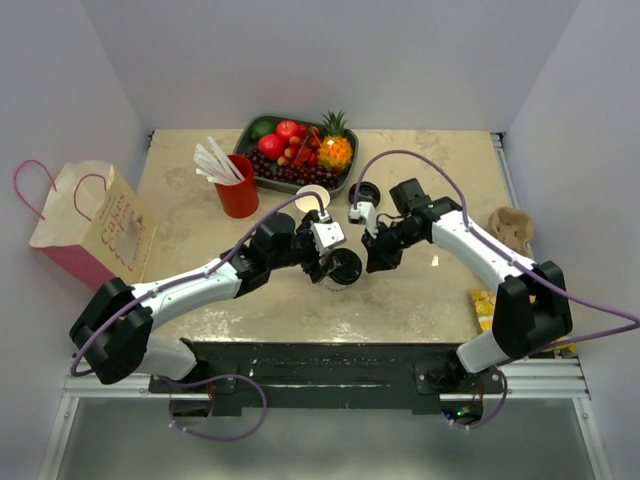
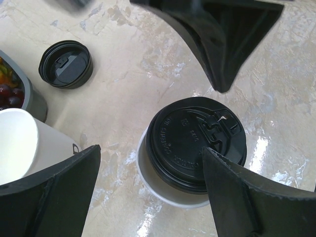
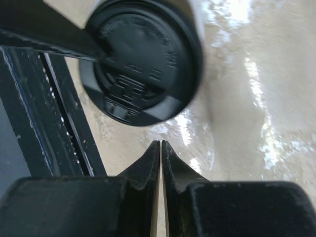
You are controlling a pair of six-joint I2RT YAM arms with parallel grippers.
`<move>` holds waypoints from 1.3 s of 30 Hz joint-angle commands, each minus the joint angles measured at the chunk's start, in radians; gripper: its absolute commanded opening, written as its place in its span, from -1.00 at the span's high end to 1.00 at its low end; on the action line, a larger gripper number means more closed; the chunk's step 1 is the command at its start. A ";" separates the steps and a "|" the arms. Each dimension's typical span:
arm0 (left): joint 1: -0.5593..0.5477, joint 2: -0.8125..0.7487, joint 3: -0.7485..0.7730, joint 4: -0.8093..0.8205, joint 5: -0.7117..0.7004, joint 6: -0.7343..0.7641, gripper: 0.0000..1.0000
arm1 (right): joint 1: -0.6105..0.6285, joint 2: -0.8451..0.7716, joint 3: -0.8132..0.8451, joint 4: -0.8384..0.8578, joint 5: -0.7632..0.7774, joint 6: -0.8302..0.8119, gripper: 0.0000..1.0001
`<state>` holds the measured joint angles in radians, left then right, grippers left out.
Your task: Pack the takeout coffee
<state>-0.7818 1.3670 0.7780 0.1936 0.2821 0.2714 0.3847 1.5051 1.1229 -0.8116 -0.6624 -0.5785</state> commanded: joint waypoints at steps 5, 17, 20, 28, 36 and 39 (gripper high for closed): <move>-0.005 -0.009 0.024 0.026 -0.011 -0.005 -0.76 | 0.066 -0.008 0.009 0.037 0.038 -0.064 0.83; 0.004 -0.012 0.026 0.032 -0.023 -0.008 -0.76 | 0.098 0.030 0.060 0.054 0.021 -0.035 0.81; 0.009 -0.016 0.027 0.027 -0.026 -0.006 -0.77 | 0.109 0.030 0.075 0.054 0.020 -0.030 0.81; 0.016 -0.025 0.020 0.026 -0.029 -0.012 -0.77 | 0.121 0.035 0.103 0.043 0.020 -0.029 0.80; 0.022 -0.031 0.012 0.023 -0.034 -0.020 -0.77 | 0.137 0.041 0.109 0.042 0.026 -0.034 0.78; 0.026 -0.036 0.009 0.021 -0.034 -0.026 -0.77 | 0.145 0.041 0.117 0.042 0.024 -0.032 0.78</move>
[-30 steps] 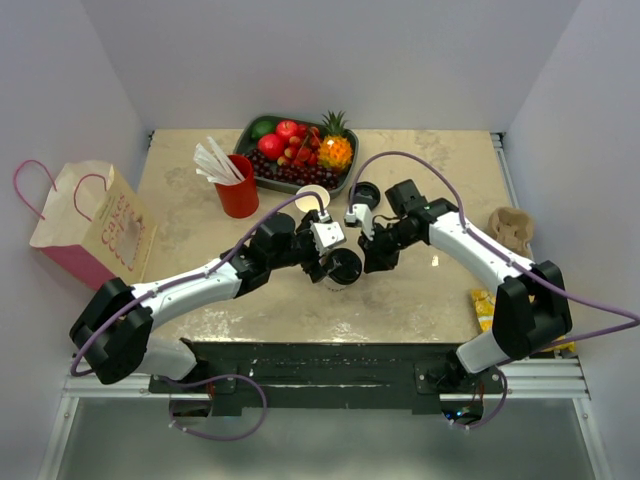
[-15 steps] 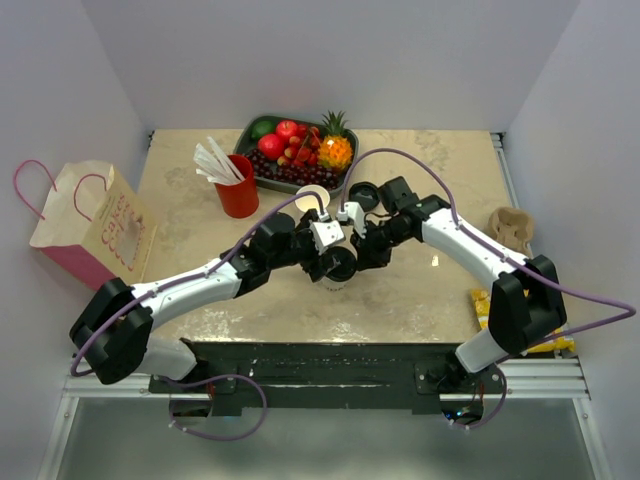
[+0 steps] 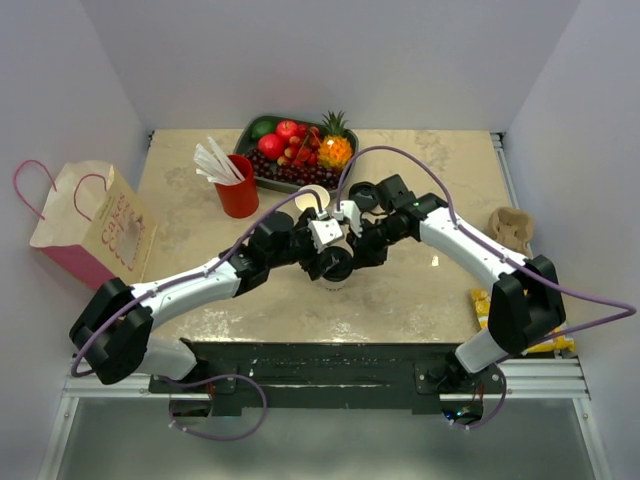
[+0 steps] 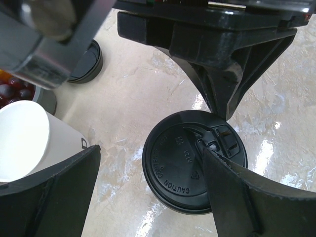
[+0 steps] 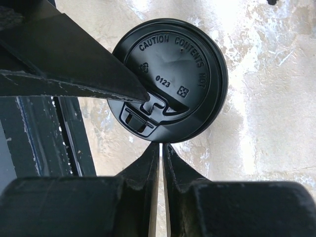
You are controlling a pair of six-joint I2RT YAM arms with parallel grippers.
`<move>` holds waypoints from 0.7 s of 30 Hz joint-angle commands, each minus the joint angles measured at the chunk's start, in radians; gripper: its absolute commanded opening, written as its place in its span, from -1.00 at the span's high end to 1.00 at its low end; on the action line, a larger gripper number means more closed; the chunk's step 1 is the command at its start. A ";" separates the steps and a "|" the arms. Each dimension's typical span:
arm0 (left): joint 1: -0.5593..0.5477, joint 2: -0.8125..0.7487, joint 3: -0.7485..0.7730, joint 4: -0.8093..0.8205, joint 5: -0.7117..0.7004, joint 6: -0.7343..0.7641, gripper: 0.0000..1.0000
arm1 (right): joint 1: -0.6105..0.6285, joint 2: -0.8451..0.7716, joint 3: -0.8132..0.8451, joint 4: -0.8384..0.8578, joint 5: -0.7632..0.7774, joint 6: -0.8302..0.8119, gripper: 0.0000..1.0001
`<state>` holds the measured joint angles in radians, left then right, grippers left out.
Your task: Pack the takeout coffee
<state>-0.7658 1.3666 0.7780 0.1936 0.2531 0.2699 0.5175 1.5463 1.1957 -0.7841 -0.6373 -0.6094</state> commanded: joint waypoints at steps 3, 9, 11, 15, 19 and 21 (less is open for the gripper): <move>0.013 -0.038 0.004 0.020 -0.006 -0.028 -0.77 | 0.016 0.000 0.047 0.017 0.001 0.005 0.77; 0.025 -0.054 0.003 0.020 -0.011 -0.058 -0.76 | 0.018 0.006 0.058 0.011 0.007 0.014 0.75; 0.029 -0.064 0.020 0.014 -0.006 -0.081 -0.76 | 0.018 0.008 0.074 -0.024 0.019 0.000 0.72; 0.063 -0.095 0.053 -0.026 0.018 -0.161 -0.82 | 0.018 0.005 0.117 -0.124 0.030 -0.062 0.63; 0.102 -0.124 0.032 -0.034 0.035 -0.270 -0.86 | 0.018 0.004 0.137 -0.174 0.033 -0.090 0.53; 0.140 -0.130 0.017 -0.034 0.043 -0.392 -0.86 | 0.010 0.026 0.156 -0.188 0.019 -0.076 0.50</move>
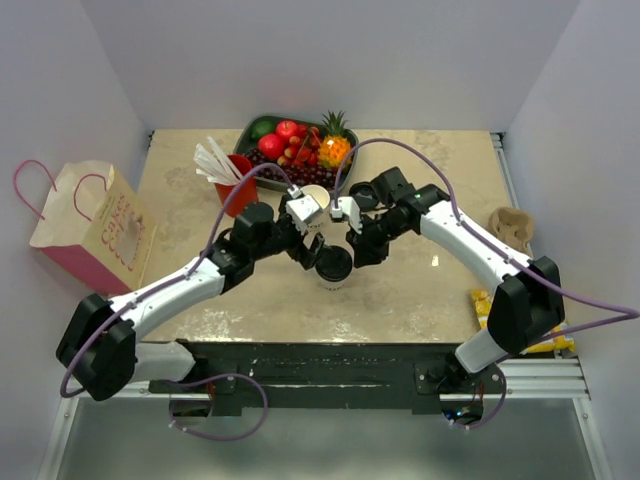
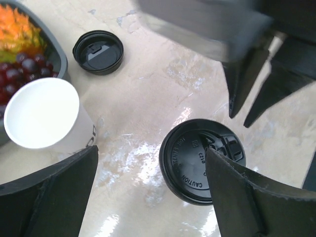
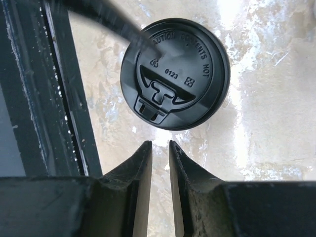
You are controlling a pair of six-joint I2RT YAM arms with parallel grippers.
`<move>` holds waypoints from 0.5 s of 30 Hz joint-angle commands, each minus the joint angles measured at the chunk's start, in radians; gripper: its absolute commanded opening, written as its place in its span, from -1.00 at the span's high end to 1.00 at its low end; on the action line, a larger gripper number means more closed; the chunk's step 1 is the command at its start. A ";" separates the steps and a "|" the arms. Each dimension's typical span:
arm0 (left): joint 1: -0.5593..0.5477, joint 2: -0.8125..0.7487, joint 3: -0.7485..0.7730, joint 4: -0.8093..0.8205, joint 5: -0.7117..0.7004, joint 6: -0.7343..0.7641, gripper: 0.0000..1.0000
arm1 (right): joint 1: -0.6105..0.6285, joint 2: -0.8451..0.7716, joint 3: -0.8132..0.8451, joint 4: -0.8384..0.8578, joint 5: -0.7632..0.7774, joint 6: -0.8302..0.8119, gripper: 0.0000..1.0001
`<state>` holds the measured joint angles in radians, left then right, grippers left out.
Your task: Pack the takeout coffee
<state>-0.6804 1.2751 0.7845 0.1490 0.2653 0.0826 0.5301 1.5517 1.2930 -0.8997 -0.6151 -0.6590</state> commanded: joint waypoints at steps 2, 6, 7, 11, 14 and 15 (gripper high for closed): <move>0.088 -0.048 -0.022 0.017 0.055 -0.286 -0.87 | -0.047 0.039 0.116 -0.088 -0.091 0.022 0.48; 0.127 -0.065 -0.099 0.104 0.107 -0.443 -0.90 | -0.125 0.131 0.235 -0.061 -0.256 0.150 0.22; 0.127 -0.066 -0.125 0.124 0.130 -0.454 -0.92 | -0.133 0.184 0.271 -0.062 -0.284 0.179 0.18; 0.130 -0.059 -0.172 0.213 0.196 -0.480 -0.96 | -0.142 0.307 0.339 -0.105 -0.380 0.200 0.02; 0.139 -0.045 -0.203 0.244 0.232 -0.518 -0.96 | -0.142 0.355 0.342 -0.094 -0.425 0.236 0.00; 0.142 -0.039 -0.209 0.262 0.241 -0.544 -0.96 | -0.142 0.361 0.333 -0.088 -0.431 0.245 -0.01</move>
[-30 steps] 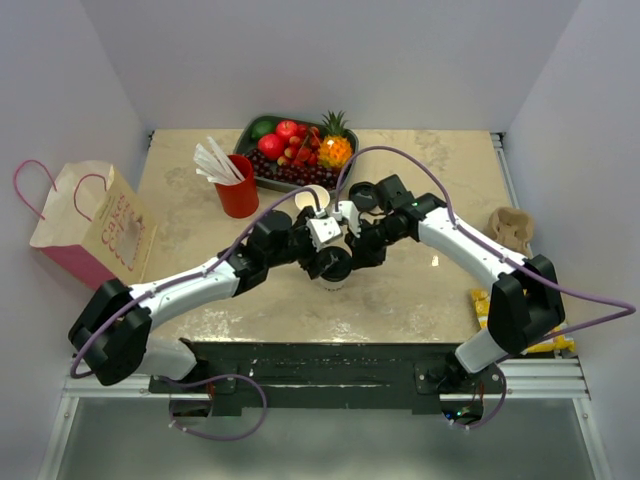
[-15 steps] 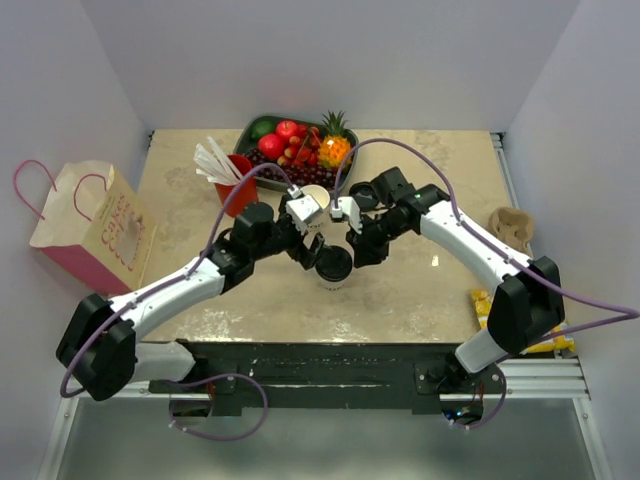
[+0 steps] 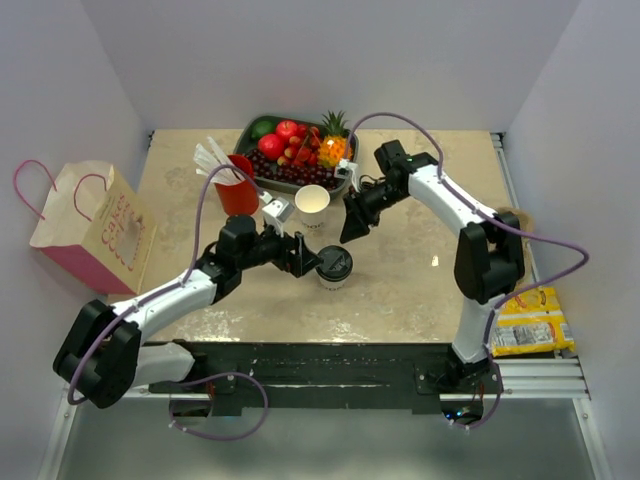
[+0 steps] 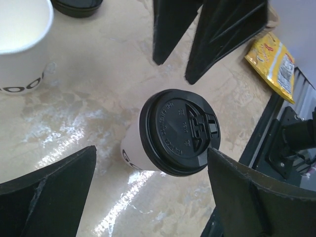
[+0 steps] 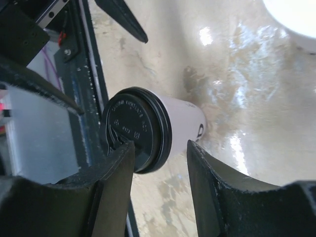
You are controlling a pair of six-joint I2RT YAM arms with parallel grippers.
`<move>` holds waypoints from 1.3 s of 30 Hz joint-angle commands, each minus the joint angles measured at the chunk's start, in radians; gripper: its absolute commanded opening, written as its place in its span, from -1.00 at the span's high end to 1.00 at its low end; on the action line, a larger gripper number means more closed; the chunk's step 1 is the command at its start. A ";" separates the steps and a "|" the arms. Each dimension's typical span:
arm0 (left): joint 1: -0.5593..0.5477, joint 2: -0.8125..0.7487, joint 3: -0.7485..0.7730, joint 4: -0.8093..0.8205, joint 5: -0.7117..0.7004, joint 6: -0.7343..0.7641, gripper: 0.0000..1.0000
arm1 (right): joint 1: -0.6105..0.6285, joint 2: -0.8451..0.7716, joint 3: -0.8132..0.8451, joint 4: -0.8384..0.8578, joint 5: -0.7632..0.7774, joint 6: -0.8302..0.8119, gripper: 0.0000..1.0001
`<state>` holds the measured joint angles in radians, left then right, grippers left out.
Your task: Pack the takeout coffee
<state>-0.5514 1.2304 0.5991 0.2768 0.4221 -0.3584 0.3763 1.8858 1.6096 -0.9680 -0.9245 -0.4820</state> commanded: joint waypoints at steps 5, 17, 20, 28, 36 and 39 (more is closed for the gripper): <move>0.036 0.012 -0.071 0.183 0.093 -0.149 -0.96 | 0.012 0.081 0.010 -0.031 -0.152 0.065 -0.02; 0.054 0.130 -0.079 0.240 0.142 -0.191 -0.93 | 0.012 0.139 0.012 -0.015 -0.157 0.077 0.00; 0.059 0.165 -0.068 0.234 0.155 -0.189 -0.92 | 0.013 0.159 0.009 -0.011 -0.146 0.082 0.03; 0.123 0.227 -0.108 0.279 0.161 -0.278 -0.91 | 0.013 0.202 -0.016 0.025 -0.140 0.138 0.08; 0.125 0.245 -0.140 0.326 0.181 -0.310 -0.88 | 0.009 0.226 -0.105 0.049 -0.131 0.154 0.17; 0.125 0.248 -0.131 0.326 0.188 -0.298 -0.88 | 0.003 0.226 -0.143 0.095 -0.149 0.175 0.22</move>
<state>-0.4320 1.4574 0.4782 0.5968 0.6094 -0.6746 0.3786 2.0750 1.5280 -0.9424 -1.1389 -0.3088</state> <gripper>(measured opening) 0.946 0.413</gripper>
